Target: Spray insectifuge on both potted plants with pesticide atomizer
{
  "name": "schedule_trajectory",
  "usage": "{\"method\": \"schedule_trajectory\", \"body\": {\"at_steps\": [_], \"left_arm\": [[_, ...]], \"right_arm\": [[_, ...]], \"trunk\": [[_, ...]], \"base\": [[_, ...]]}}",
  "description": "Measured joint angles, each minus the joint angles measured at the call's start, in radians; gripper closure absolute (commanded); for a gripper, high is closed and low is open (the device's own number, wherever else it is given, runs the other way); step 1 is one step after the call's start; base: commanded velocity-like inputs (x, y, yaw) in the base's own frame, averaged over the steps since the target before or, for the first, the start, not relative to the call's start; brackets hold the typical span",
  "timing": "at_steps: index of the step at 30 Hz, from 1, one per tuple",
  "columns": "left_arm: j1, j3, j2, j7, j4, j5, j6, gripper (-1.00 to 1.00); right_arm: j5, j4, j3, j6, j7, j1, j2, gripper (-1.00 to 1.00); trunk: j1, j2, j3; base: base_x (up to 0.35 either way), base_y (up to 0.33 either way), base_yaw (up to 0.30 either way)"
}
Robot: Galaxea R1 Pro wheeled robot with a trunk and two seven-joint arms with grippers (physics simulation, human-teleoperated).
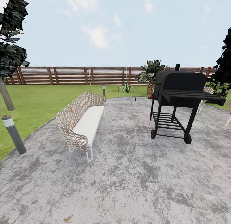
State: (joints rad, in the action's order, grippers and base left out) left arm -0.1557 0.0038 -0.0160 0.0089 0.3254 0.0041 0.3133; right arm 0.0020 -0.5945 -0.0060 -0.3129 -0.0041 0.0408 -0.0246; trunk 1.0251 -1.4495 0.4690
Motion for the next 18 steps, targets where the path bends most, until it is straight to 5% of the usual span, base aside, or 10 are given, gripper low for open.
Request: {"method": "schedule_trajectory", "body": {"at_steps": [7,18], "left_arm": [[0.012,0.011,-0.005,-0.001,-0.003,0.005,0.001,-1.0],[0.014,0.012,-0.007,-0.001,-0.002,0.006,0.003,-1.0]], "right_arm": [[0.001,0.004,0.001,0.0,0.0,0.0,0.001,-1.0],[-0.001,0.005,0.0,0.001,0.0,0.0,-0.001,-1.0]], "trunk": [[0.0,0.0,0.0],[0.0,0.0,0.0]], "base": [[0.0,0.0,-0.041],[0.0,0.0,-0.244]]}}
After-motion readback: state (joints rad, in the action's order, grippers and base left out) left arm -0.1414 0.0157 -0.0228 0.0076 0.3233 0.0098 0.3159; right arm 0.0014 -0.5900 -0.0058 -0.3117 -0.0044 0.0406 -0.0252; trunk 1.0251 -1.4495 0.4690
